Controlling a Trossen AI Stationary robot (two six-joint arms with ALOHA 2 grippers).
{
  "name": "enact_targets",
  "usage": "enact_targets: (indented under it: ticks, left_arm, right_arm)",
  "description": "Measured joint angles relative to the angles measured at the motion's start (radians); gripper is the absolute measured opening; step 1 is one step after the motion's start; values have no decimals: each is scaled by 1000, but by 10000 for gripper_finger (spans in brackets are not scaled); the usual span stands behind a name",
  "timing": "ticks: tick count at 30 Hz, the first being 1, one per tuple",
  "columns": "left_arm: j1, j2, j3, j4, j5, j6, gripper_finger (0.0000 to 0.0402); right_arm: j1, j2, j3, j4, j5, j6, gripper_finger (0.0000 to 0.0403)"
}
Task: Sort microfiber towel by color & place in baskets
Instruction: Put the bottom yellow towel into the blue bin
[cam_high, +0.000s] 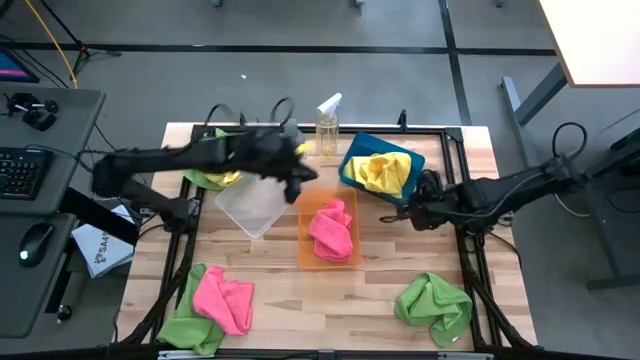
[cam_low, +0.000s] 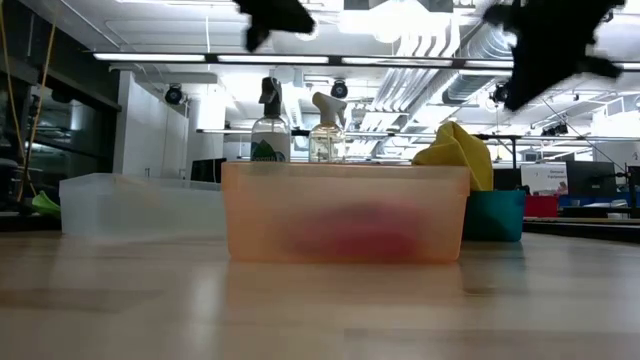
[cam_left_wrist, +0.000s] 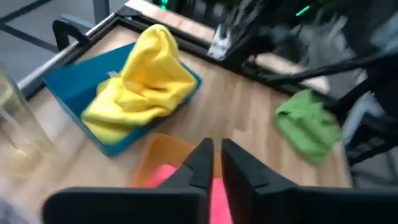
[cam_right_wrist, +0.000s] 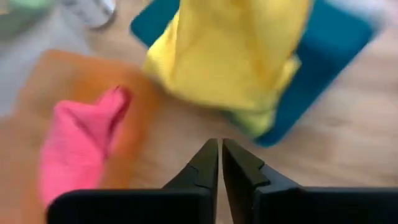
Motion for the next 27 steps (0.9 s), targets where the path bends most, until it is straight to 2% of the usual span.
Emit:
enact_targets:
  ticks: [3,6,10,14,17,21,27]
  left_arm:
    - [-91,-138,-188,151,-82,-115,15]
    - [-197,-239,-347,310,-193,-191,3]
    - [-315,-306,-489,463,-360,-309,4]
    - [-403,-325,-537,546,-474,-363,1]
    - [-446,-326,-538,617,-492,-323,1]
    - [-472,-340,-538,750,-494,-155,0]
    - [-407,-417,-537,784,-621,37,0]
  right_arm:
    - [-59,-66,-151,292,-45,-62,5]
    - [-152,-83,-238,541,-101,-152,2]
    - [-288,-26,-273,669,-221,-260,1]
    - [-410,42,-273,712,-264,-339,1]
    - [-506,87,-273,752,-260,-389,0]
    - [-607,148,-273,778,-274,-431,0]
    - [-674,269,-273,793,-393,-429,0]
